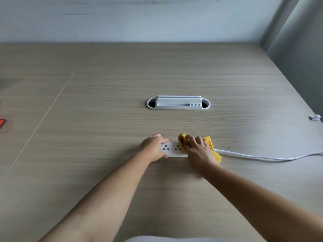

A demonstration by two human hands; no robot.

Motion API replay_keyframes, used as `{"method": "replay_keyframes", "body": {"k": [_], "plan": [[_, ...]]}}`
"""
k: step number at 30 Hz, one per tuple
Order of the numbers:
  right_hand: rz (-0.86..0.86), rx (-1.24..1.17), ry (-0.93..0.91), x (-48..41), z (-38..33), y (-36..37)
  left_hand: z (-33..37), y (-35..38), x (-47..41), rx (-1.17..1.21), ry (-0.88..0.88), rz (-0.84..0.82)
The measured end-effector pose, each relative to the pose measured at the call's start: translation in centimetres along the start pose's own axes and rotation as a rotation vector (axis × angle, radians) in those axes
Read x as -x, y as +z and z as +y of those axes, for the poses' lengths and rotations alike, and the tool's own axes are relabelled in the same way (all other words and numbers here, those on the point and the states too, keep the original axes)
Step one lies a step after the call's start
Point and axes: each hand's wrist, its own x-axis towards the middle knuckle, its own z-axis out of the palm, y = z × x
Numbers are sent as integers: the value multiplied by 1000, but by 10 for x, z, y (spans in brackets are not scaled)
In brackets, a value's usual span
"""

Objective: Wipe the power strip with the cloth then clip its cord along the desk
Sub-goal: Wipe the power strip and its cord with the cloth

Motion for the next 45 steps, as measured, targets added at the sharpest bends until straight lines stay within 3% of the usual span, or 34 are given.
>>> {"method": "replay_keyframes", "body": {"k": [7,11,13,18,19,20,24,25,26,28,31,33,35,37,42,45], "plan": [[44,22,-82,47,11,14,-2,0,-1,-10,1,-8],[140,-23,221,39,46,3,-1,-1,-1,-3,5,-7],[169,-69,267,25,45,-6,0,-2,-1,-9,11,-10],[133,55,-166,28,11,6,5,-3,-1,-52,9,-19],[117,74,-186,35,19,11,4,-2,-1,-55,9,-23],[103,73,-158,39,32,14,5,-2,-1,-58,11,-27],[-15,65,288,37,82,2,5,-2,-2,-78,29,-25],[0,20,327,31,82,-4,6,-2,-1,-83,31,-25],[46,-23,298,24,74,-11,6,-2,-2,-87,31,-23],[115,-34,70,17,44,-18,6,-2,-2,-89,26,-19],[91,35,-130,31,25,6,6,-2,-2,-92,20,-16],[38,39,-13,40,47,11,6,-2,-1,-90,24,-18],[-11,48,236,38,77,4,6,-3,-1,-89,31,-14],[22,21,352,31,85,-9,6,-3,-1,-88,36,-16],[72,47,-6,37,36,3,6,-4,-2,-87,33,-19],[69,58,44,52,46,12,7,-5,-2,-111,37,-27]]}}
